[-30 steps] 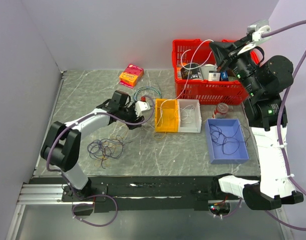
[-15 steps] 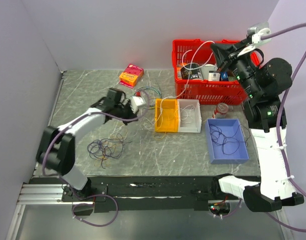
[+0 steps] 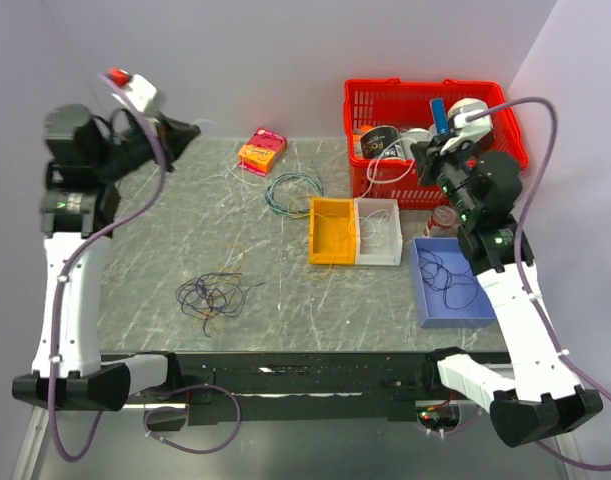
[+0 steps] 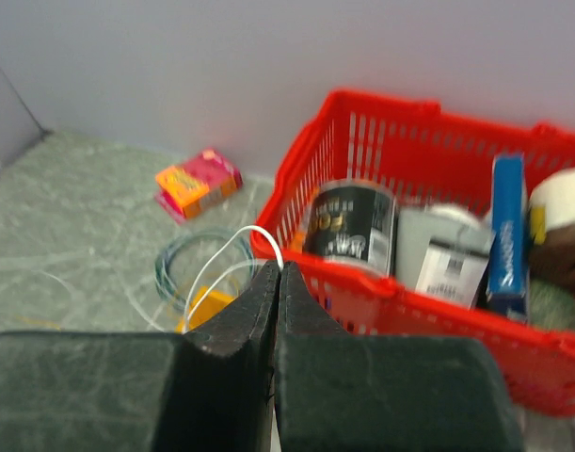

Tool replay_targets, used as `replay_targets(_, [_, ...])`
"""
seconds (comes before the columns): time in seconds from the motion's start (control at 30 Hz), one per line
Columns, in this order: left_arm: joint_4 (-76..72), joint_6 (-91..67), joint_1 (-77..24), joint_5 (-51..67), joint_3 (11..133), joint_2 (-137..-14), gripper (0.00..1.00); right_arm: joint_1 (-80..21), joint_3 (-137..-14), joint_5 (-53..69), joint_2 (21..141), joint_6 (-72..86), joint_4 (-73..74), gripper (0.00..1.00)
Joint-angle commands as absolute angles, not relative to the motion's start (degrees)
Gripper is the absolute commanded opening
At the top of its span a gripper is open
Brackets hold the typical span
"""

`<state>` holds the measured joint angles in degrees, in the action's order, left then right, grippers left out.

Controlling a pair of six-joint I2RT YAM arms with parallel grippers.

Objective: Untangle the cables

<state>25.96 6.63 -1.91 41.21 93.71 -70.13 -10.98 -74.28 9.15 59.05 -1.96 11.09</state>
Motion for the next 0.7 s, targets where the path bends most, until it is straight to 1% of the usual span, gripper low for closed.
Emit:
replay_targets(0.0, [30.67, -3.68, 2.28, 42.99, 102.38, -70.22, 0.01, -10.81, -70.59, 6.95, 58.62, -1.32, 8.96, 0.0])
replay_targets(0.13, [30.94, -6.24, 4.74, 38.17, 110.72, -71.45, 0.01, -10.81, -65.76, 7.12, 58.62, -0.53, 8.35, 0.0])
replay_targets(0.23, [30.24, -7.55, 6.06, 33.6, 114.24, -72.42, 0.01, -10.81, -63.64, 8.17, 58.62, -0.18, 7.73, 0.0])
replay_targets(0.4, [28.48, -10.37, 10.01, 32.78, 117.59, -73.74, 0.01, -10.9, -61.35, 10.02, 59.24, -0.09, 8.0, 0.0])
replay_targets(0.57, [28.48, -8.53, 10.99, 32.6, 117.43, -73.92, 0.01, -10.99, -61.61, 13.09, 58.45, -0.09, 7.12, 0.0])
replay_targets(0.67, [27.69, -8.53, 11.25, 31.91, 115.32, -73.48, 0.01, -10.9, -65.73, 12.22, 59.06, -0.09, 9.4, 0.0])
